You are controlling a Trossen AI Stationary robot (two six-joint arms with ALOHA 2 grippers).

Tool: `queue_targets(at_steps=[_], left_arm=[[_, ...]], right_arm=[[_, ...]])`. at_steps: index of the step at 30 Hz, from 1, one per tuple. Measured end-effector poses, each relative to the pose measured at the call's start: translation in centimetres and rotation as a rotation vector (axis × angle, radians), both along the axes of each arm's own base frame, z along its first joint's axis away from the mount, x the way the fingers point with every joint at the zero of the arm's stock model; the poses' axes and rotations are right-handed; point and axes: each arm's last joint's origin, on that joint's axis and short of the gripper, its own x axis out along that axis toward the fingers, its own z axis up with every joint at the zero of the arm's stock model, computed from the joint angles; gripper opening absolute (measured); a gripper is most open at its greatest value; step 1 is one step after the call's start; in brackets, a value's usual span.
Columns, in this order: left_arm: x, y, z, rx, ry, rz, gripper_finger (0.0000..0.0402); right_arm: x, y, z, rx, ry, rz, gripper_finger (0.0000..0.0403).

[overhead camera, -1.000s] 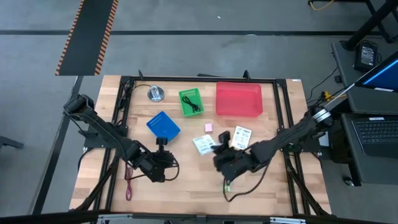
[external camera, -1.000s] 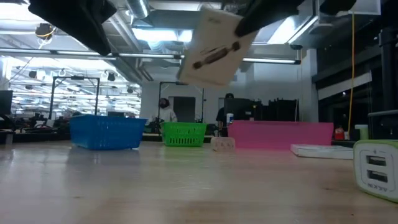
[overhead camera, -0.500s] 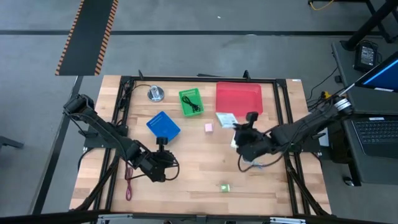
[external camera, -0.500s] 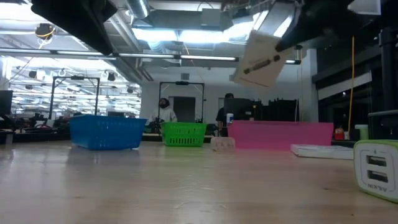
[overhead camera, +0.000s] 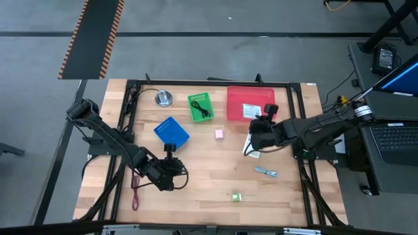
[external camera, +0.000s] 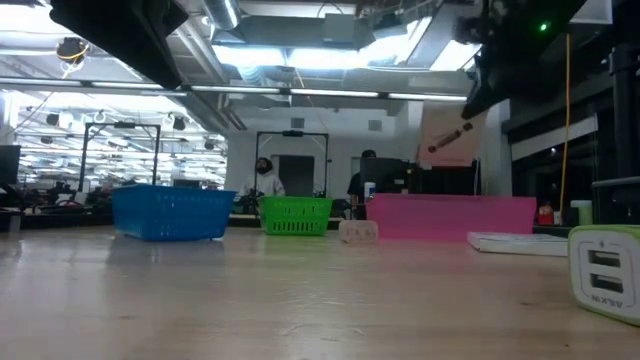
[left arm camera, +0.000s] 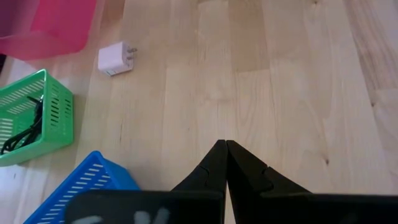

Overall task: Pick and place items into bin
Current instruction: Put the left white card reader box into the pink bin

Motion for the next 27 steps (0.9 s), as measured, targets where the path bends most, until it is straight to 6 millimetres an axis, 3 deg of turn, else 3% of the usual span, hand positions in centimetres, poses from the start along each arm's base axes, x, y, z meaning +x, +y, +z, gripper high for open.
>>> queue_targets(at_steps=[10,20,27], left_arm=[[0.0,0.0,0.0,0.041,0.014,-0.046,0.0002],[0.0,0.0,0.0,0.074,0.026,-0.084,0.0002],[-0.2,0.2,-0.3,0.089,0.048,-0.084,0.0002]], right_arm=[[0.1,-5.1,-0.2,0.066,0.167,-0.060,0.0000],[0.1,-9.9,-0.1,0.159,0.191,-0.055,0.0000],[-0.3,-12.2,-0.1,0.234,0.168,-0.042,0.0000]])
